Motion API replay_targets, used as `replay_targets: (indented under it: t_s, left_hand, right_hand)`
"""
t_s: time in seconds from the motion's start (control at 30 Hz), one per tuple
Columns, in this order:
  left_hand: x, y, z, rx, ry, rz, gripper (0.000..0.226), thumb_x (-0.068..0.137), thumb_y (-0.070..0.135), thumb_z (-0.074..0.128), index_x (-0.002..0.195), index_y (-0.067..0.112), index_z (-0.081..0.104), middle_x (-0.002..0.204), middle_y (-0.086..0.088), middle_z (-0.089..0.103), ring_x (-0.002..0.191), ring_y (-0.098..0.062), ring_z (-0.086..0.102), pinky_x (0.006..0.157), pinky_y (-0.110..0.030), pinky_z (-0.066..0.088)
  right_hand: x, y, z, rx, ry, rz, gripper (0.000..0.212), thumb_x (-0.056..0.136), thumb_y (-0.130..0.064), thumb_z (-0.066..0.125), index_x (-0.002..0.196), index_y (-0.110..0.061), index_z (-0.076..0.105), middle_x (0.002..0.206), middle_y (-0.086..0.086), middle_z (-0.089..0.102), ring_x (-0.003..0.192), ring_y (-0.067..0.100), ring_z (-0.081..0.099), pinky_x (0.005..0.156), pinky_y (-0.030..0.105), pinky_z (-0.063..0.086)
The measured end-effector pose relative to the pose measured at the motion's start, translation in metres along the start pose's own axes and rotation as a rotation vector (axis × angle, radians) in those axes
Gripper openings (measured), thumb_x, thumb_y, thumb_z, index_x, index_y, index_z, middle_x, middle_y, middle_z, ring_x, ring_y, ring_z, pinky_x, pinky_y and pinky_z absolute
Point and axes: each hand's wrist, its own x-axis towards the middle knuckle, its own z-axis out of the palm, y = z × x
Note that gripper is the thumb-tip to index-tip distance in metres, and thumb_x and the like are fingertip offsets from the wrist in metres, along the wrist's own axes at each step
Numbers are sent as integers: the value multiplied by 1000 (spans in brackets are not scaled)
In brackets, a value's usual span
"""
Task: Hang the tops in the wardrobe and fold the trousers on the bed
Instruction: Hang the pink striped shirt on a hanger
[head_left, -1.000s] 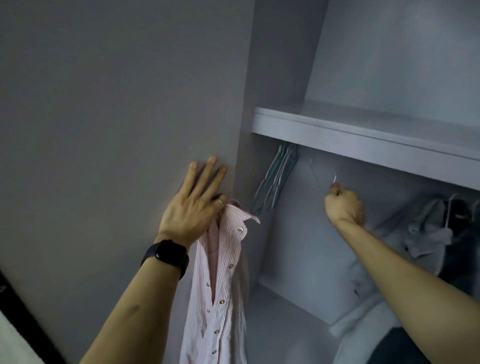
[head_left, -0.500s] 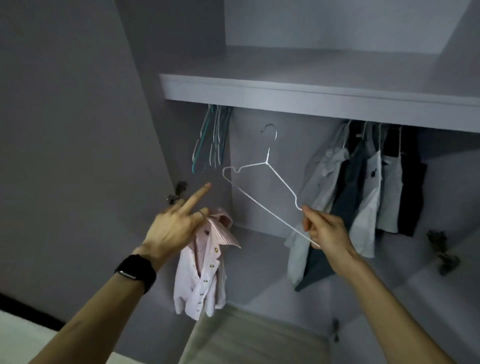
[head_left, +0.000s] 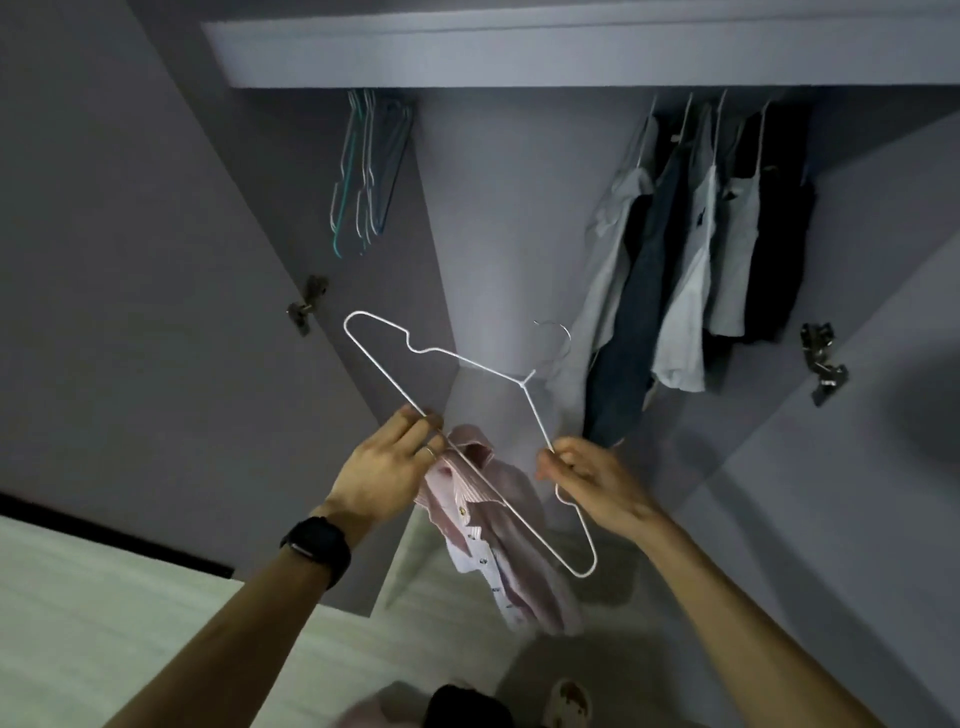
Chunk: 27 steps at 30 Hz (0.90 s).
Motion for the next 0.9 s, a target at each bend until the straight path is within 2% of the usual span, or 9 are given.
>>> replay_targets:
  t_s: [0.13,0.27,0.4,0.47,0.53,0.63,0.73,0.83,0.9]
  left_hand:
    - [-3,25,2,7,6,140,22,89,1,59,100,11,75,113,-6,71,107,-27,69,97,-29,52]
    - [16,33,3,-67,-75,121,26,73,-1,83,94,13,76,113,-5,71,101,-25,69,79,-27,57]
    - [31,34,2,-110,-179,-103,8,86,18,79,84,12,74,150,-16,49,103,-32,64,75,-41,59]
    - [33,33,4,-136,-196,-218,11,92,24,72,94,13,74,145,-13,52,99,-32,64,77,-44,57]
    - [37,31,4,-178,-274,-360,24,100,35,56,113,20,69,125,-1,62,102,-29,62,80,-40,52]
    - [49,25,1,-247,-285,-406,30,100,41,44,115,25,65,108,4,67,99,-29,63,77,-36,48]
    - [67,14,-8,-421,-300,-436,27,99,42,45,111,26,63,103,3,65,92,-31,64,72,-36,45]
    - [78,-8,-18,-611,-291,-461,15,96,39,65,102,26,70,91,9,62,86,-20,64,70,-23,44]
    - [86,-29,-30,-598,-339,-351,25,89,49,71,98,25,72,88,9,66,82,-15,64,67,-16,41]
  right_hand:
    - [12,-20,-2,243,-22,104,54,81,-66,58,112,-22,65,95,-2,78,66,11,65,62,22,48]
    - [37,-53,-20,562,-39,323,52,82,-65,66,90,-13,70,66,1,63,47,11,48,44,22,38]
    - [39,-65,-21,315,177,207,43,99,-49,56,67,-19,58,46,-11,32,40,7,25,40,21,19]
    - [32,-62,-19,186,477,49,49,96,-47,60,57,-20,48,45,-13,37,44,6,34,45,20,28]
    - [20,-55,-13,149,611,-56,53,85,-61,65,60,-18,48,49,-14,44,48,2,40,50,16,32]
    - [7,-48,14,-72,502,-84,50,64,-84,68,87,-39,65,79,-24,65,75,-7,61,64,11,44]
    - [11,-43,41,-284,338,-165,55,71,-68,78,120,-50,60,98,-26,69,89,-6,65,78,19,54]
    - [24,-45,39,-409,447,-268,28,87,-55,71,109,-40,67,80,-16,73,69,5,66,65,29,53]
    - [35,-52,28,-462,534,-280,27,88,-55,62,96,-31,73,84,-11,74,77,12,69,69,34,55]
